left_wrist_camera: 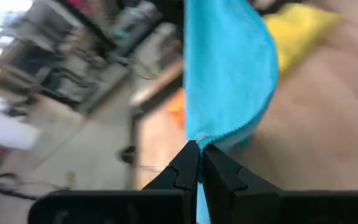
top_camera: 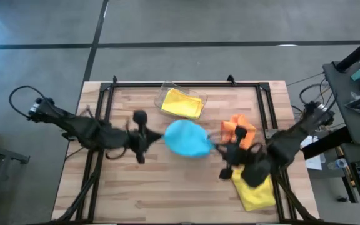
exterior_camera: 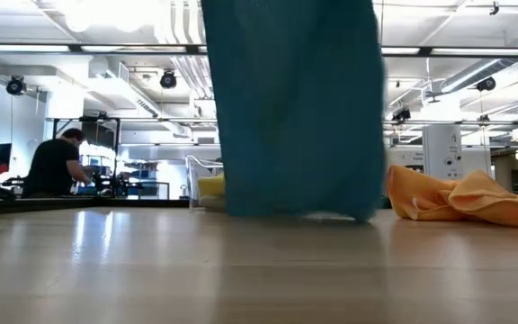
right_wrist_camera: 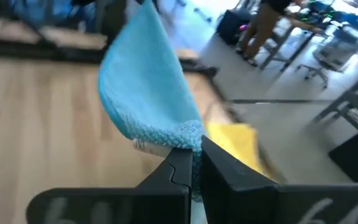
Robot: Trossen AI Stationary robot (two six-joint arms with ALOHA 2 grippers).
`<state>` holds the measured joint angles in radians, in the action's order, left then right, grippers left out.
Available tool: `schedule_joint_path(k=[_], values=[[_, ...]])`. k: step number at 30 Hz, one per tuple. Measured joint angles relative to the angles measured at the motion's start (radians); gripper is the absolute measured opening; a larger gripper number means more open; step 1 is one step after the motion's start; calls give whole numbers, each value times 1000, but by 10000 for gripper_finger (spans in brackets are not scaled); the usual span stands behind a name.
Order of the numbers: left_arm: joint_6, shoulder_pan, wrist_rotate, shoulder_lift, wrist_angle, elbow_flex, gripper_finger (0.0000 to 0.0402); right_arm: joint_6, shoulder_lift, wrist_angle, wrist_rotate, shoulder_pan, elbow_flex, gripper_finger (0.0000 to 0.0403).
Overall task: Fold microfiber towels
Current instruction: Fold the blue microfiber cloth
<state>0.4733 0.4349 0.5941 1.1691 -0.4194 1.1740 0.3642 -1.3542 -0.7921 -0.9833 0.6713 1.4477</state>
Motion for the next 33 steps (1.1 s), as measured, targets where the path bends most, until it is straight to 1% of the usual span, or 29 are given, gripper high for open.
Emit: schedule_joint_path(k=[5,9,12,14,16,21,25,30,33], values=[[-145,161,-2,73,-18,-55,0,156,-111,17,4,98,-38,9],[-266,283,-2,128,-37,-69,0,277,-222,51,33,140,-57,9],[-396,354,-2,148,-62,-68,0,344,-306,91,79,153,-58,9],[-477,384,-28,151,-86,-69,0,390,-352,124,130,152,-59,9],[-555,408,-46,151,-92,-77,0,411,-389,154,174,146,-59,9],[-712,443,-72,151,-80,-127,0,460,-451,204,235,148,-59,9],[-798,444,-162,153,-69,-193,0,482,-490,276,291,159,-59,9],[-861,443,-178,153,-62,-251,0,463,-549,403,362,158,-67,9],[-861,443,-177,153,-53,-254,0,457,-573,410,385,151,-67,9]])
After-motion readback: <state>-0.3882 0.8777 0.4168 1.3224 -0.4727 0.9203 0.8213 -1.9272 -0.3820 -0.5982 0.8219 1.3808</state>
